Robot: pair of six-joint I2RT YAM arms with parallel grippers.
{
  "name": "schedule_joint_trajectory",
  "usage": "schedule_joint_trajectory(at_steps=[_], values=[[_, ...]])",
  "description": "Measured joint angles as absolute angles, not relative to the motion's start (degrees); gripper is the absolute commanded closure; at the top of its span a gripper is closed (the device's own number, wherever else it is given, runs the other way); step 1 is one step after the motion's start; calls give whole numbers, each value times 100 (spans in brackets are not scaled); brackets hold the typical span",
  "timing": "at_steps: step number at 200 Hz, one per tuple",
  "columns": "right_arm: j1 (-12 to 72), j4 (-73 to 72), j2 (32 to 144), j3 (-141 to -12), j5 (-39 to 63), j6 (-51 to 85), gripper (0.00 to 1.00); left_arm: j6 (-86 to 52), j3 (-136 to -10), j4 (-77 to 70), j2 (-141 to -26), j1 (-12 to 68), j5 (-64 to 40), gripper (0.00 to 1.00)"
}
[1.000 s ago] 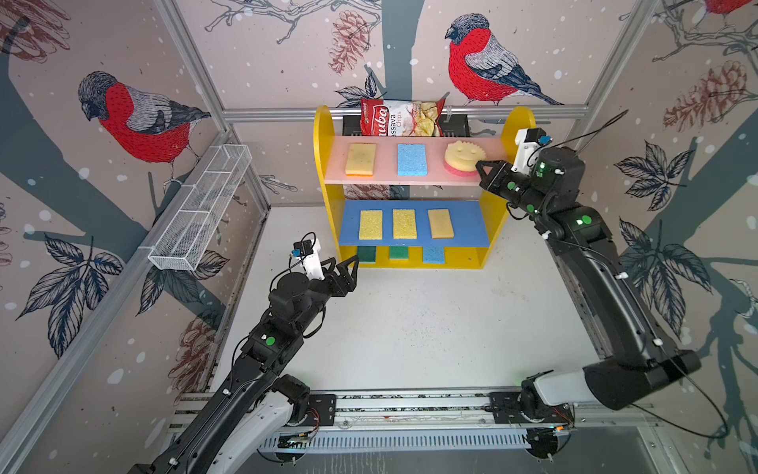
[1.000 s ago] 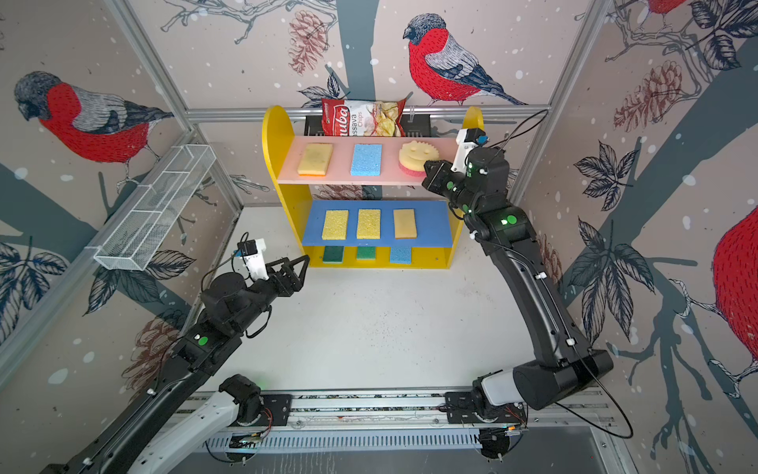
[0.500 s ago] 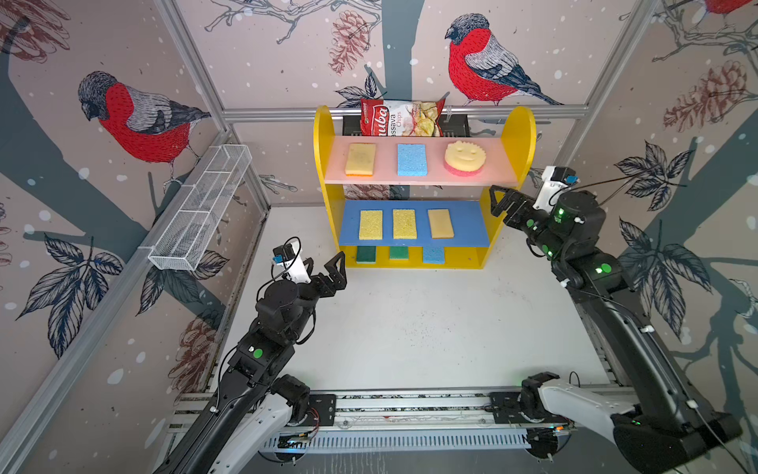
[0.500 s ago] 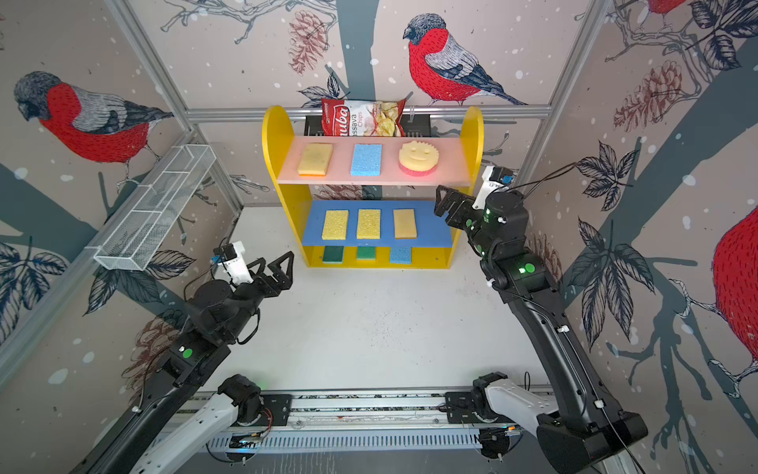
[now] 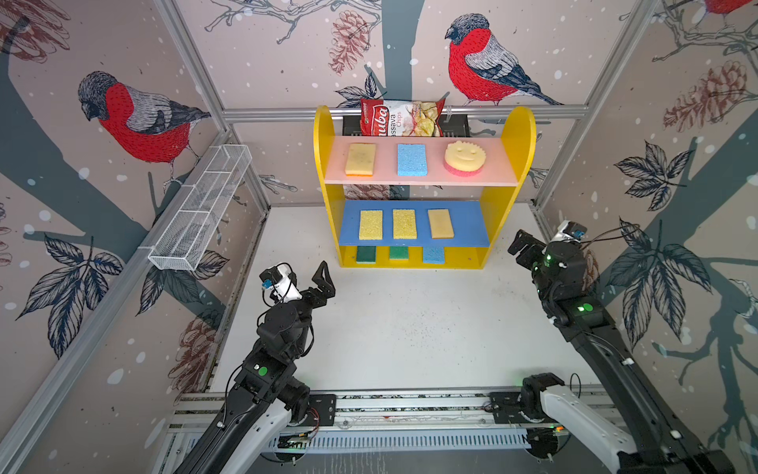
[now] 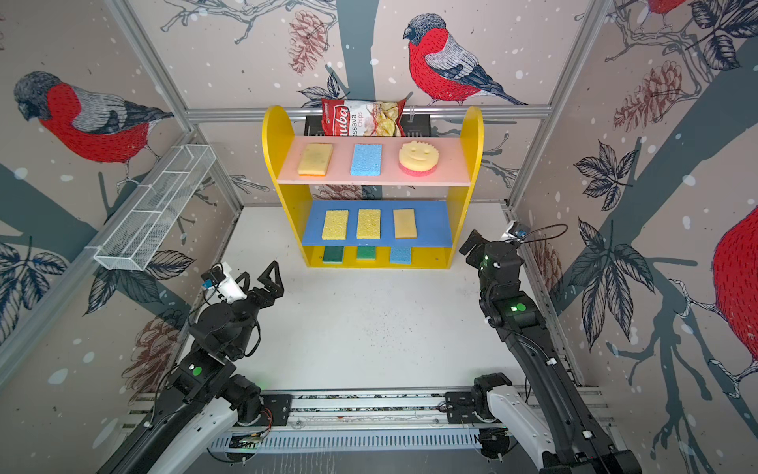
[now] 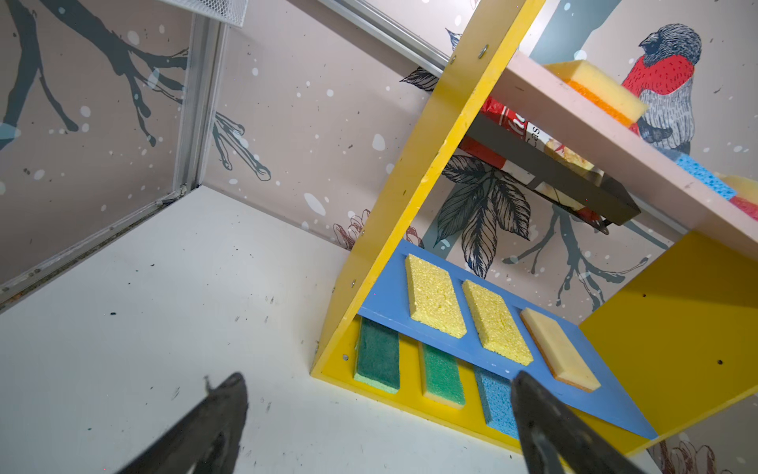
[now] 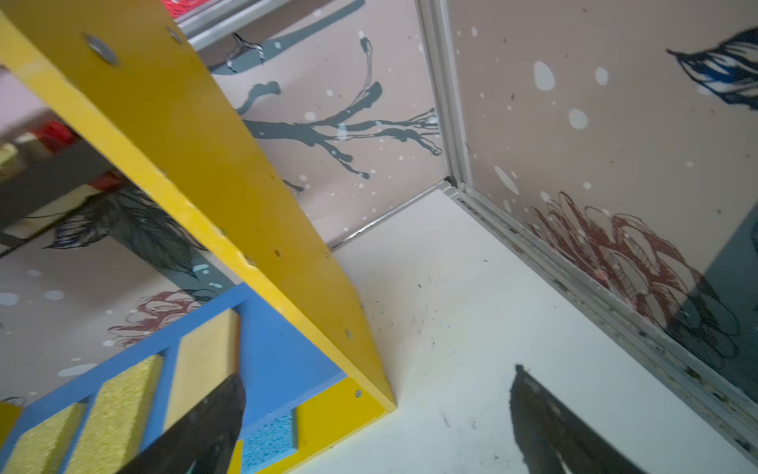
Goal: Arrange cleaning sponges on a shelf
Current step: Reset both arms
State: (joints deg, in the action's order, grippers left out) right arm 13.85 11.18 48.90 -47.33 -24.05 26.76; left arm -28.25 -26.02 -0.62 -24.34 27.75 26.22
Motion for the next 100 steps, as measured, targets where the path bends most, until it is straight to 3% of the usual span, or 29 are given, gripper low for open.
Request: schedule_joint_trajectory(at_steps=[55,100], values=[[985,-154,4425,-3028,-2449,2394,0,-2303,-1798,-1352,-2740,2775,3227,1],[482,-996,4458,-2600,-1925,2265,0,-1299,-1608,-2237,-3634,2775,3778,2]])
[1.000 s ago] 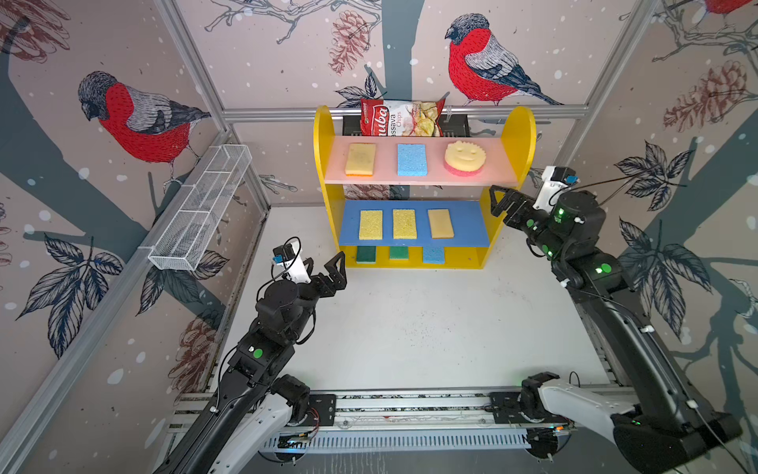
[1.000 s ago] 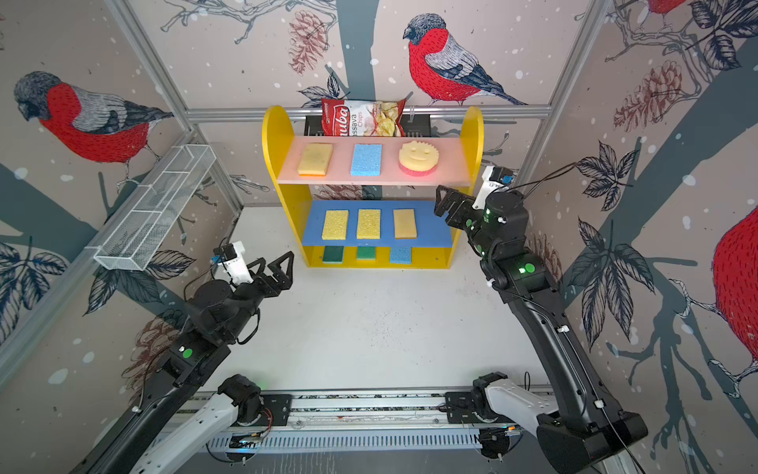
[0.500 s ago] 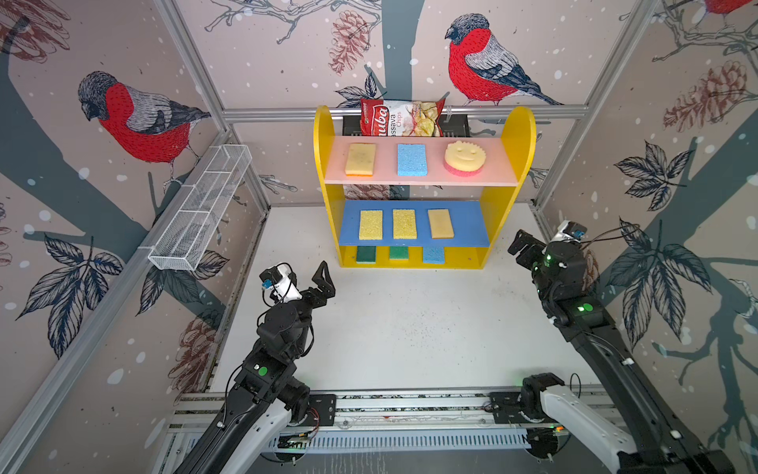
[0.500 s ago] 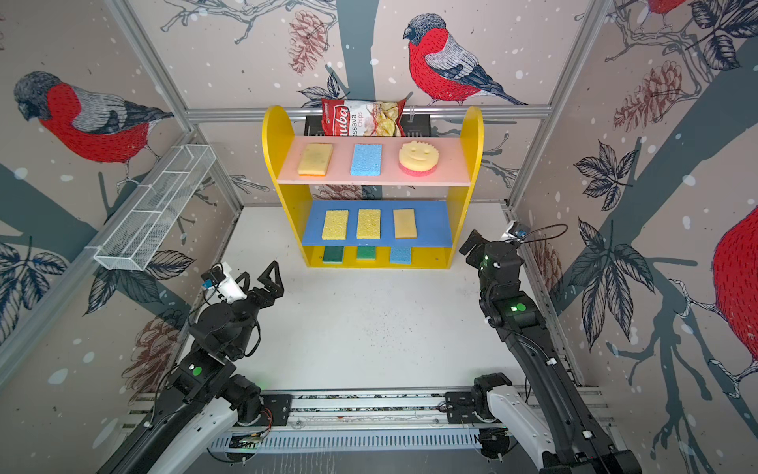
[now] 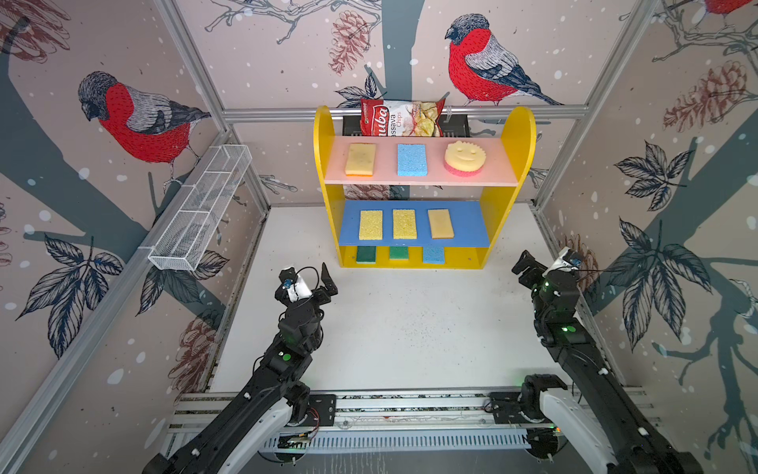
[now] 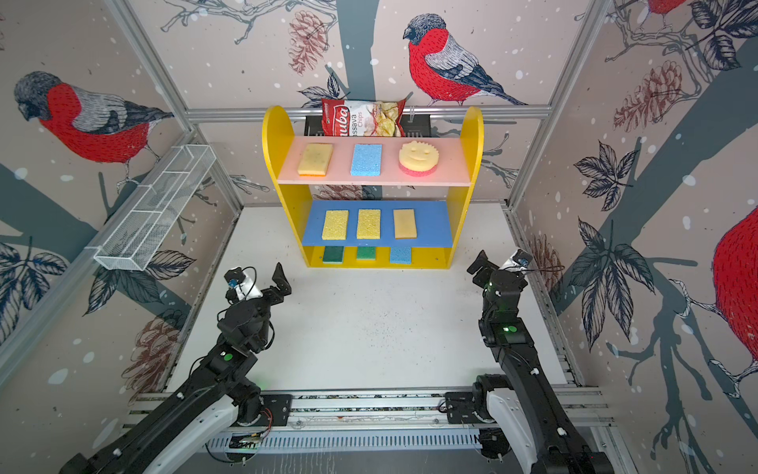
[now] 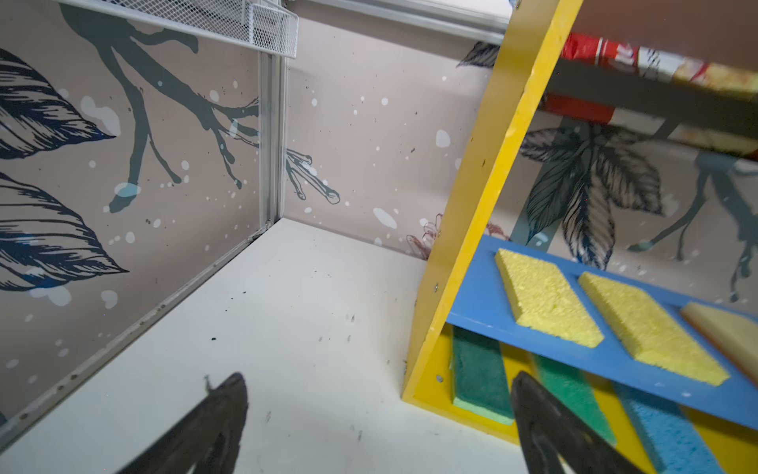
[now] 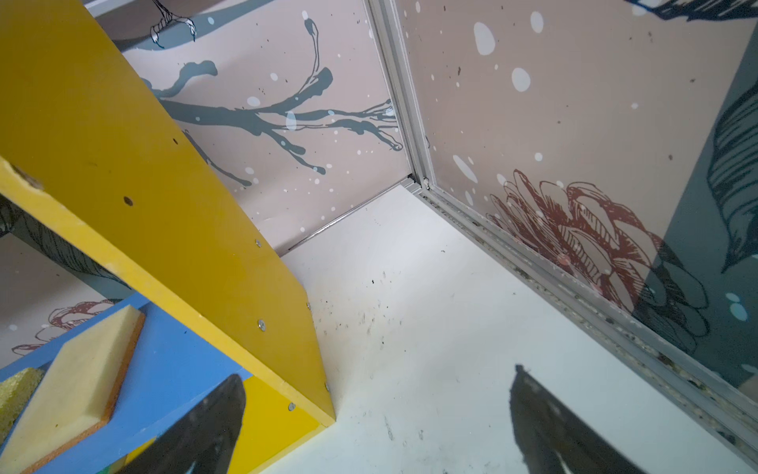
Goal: Arrange cleaning sponges on a shelf
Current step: Reset both arms
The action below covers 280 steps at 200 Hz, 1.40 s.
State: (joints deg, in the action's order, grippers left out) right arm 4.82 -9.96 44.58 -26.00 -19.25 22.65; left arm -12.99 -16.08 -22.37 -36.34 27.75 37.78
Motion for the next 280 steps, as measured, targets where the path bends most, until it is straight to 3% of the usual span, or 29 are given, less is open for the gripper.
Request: schedule_joint_trajectory(at_steps=[52,100,154,227,280], values=[[392,-1297,4858,-2508,-1846,2241,0,-401,-1302,-3450,-4853,2683,4160,2],[386,-2255,5271,-1673,-1905,1929,1,-244,-1249,-4340,-6042,2075,3903,1],[342,-3747,6602,-1328,-2029,1450,0,58,-1566,-5253,-7979,1584,3854,1],[152,-4469,7870,-1883,-2283,1347,1,419,-2086,-5983,-8858,860,2755,1],[443,-5920,8458,-1507,-2233,869,0,91,-1334,-6742,-8919,447,1798,1]])
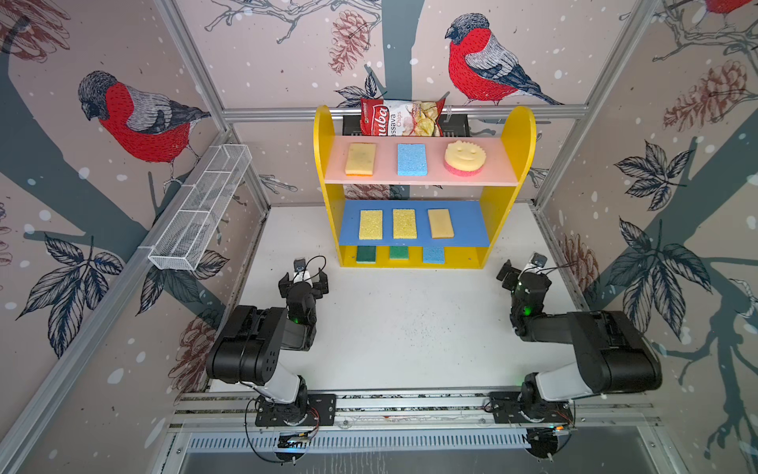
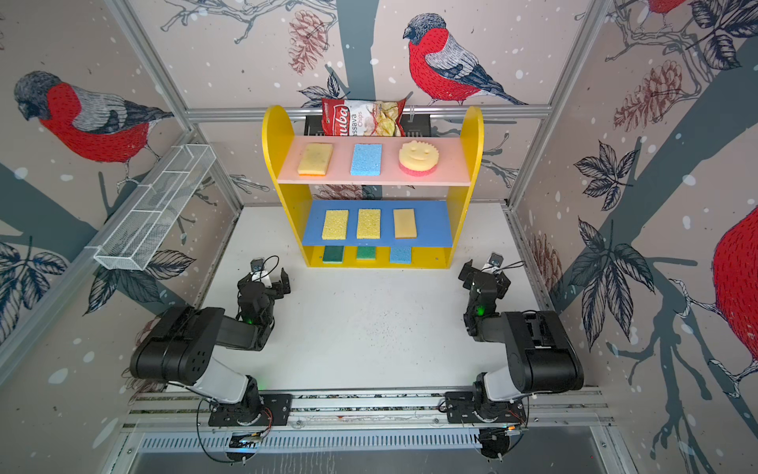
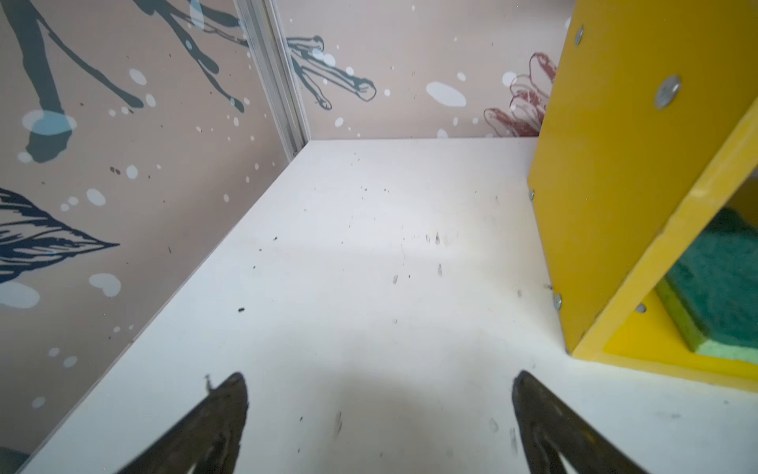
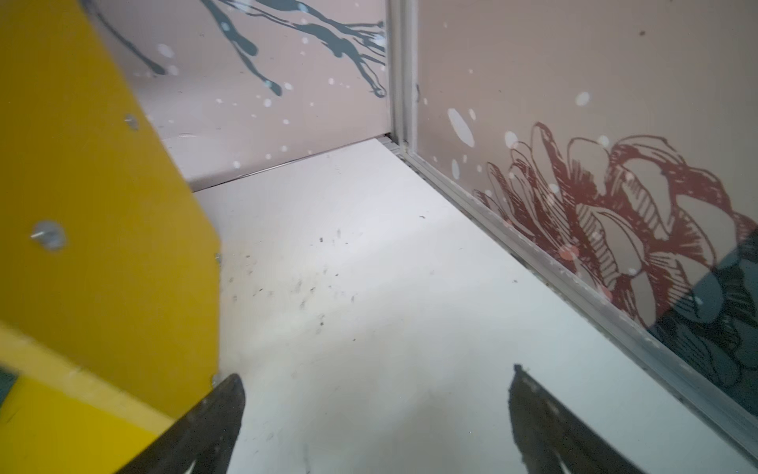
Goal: Arrange cleaning sponges on a shelf
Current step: Reset both arms
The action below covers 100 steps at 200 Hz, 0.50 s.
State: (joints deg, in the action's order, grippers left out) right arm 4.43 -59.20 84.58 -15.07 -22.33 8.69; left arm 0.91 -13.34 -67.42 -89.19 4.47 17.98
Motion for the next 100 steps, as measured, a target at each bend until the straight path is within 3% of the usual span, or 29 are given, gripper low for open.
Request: schedule_joint_trajectory(at_steps=[16,100], values=[[333,-6897,8739,-913,-2241,775,0,40,-1337,-7043,-8938,432,1728,1],[222,-6997,8619,-1221,-1798,725,0,-1,-1332,-7177,-8965,401,1616,1]])
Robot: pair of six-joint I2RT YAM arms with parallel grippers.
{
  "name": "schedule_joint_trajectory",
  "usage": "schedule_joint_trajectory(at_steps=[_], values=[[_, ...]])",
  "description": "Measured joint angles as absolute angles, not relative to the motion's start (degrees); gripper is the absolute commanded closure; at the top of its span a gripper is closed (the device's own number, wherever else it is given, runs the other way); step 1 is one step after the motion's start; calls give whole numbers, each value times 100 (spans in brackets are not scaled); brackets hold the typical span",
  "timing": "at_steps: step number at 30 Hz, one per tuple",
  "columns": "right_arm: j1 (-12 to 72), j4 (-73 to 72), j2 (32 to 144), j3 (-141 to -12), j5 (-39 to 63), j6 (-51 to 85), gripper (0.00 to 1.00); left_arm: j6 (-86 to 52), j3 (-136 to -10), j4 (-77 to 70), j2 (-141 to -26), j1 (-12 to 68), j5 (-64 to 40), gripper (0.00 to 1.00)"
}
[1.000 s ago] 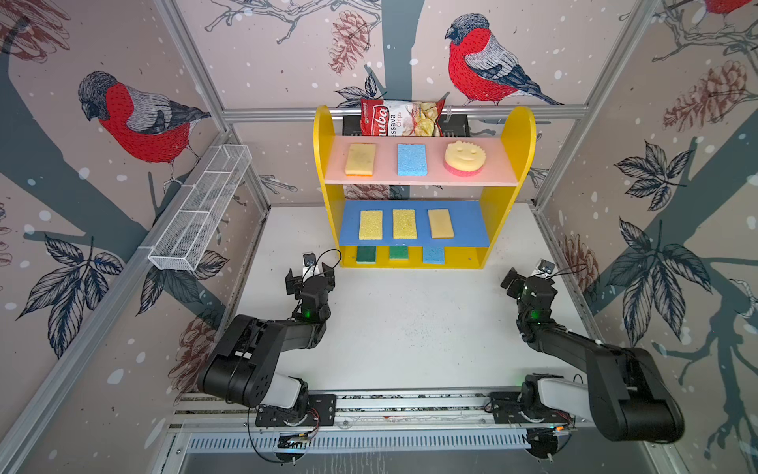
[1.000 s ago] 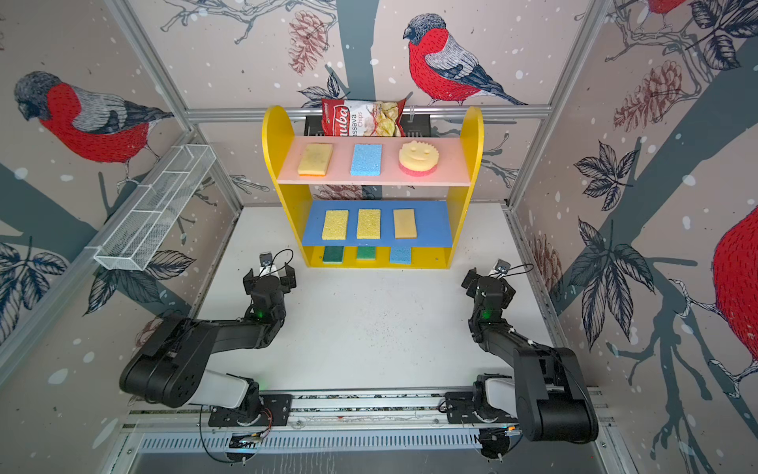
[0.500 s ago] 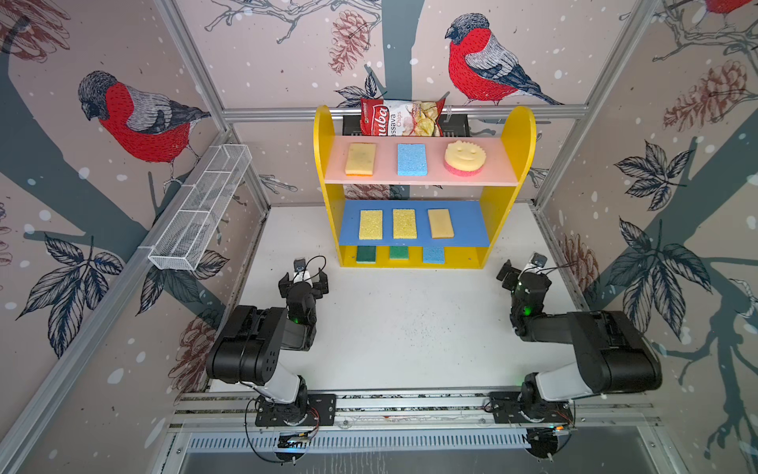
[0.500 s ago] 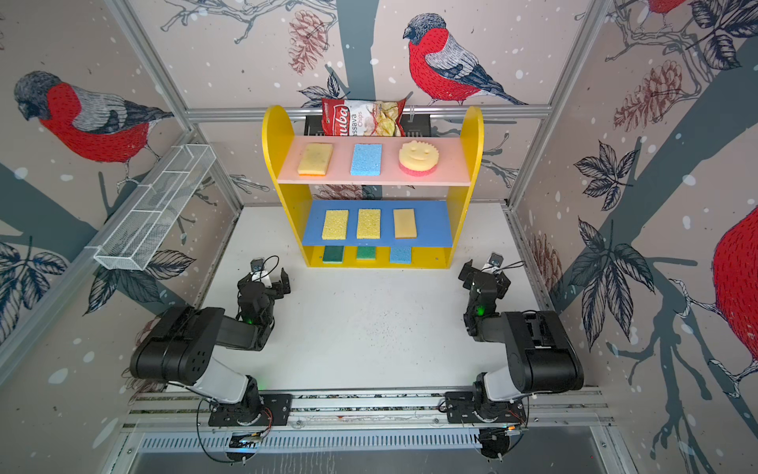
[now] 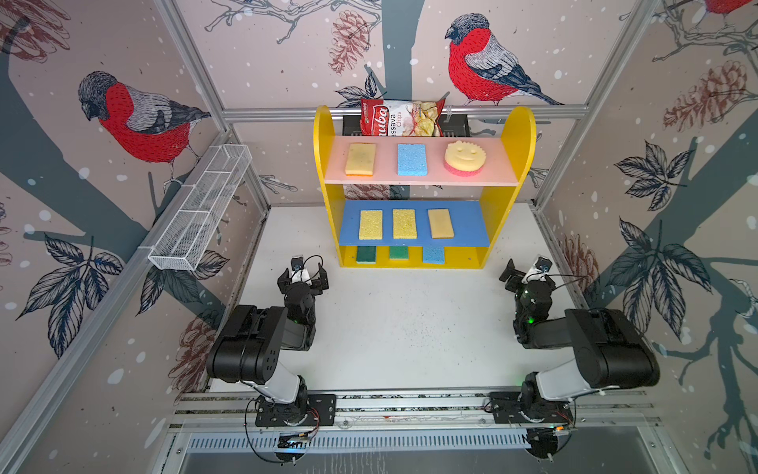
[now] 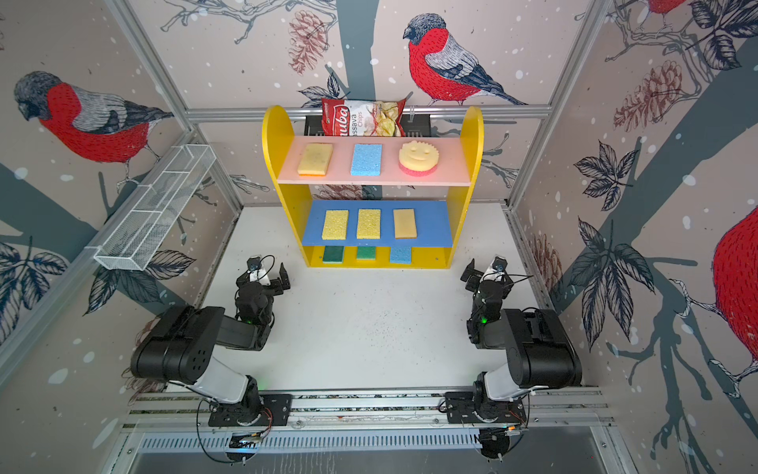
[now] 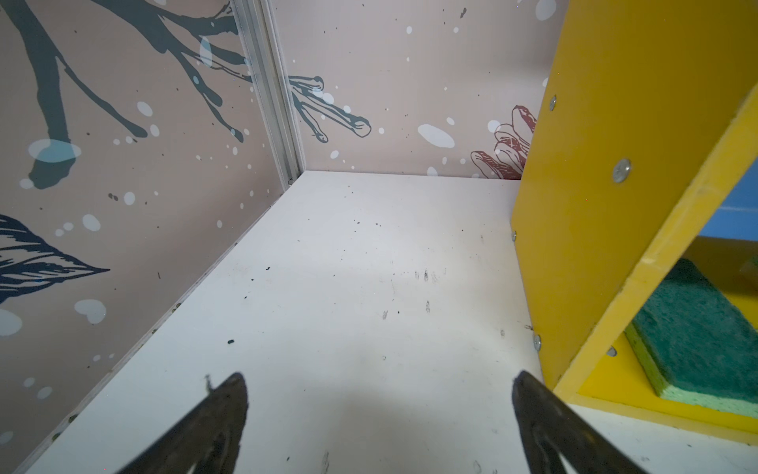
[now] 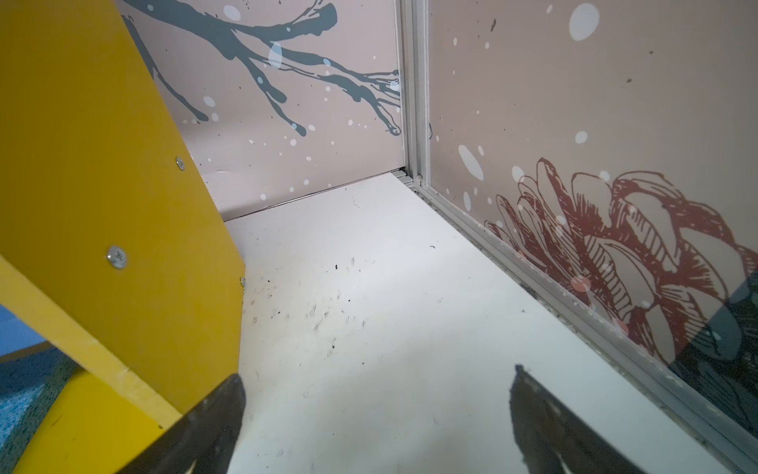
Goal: Arrange cleaning sponges on a shelf
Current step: Reset both arms
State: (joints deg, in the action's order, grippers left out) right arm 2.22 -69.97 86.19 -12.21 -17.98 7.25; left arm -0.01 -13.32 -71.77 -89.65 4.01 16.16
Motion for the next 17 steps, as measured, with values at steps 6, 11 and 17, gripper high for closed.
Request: schedule_joint_trajectory(at_steps=[6,11,17], values=[[233,-6973,8606,-1232,-1798,725,0,-1,-1317,-7262,-8965,401,1614,1],[222,-6855,8648,-1343,-1769,722,0,-1,-1315,-7295,-8965,401,1614,1],[174,-6825,8661,-1382,-1638,722,1,-1,-1315,-7295,-8965,401,1614,1]])
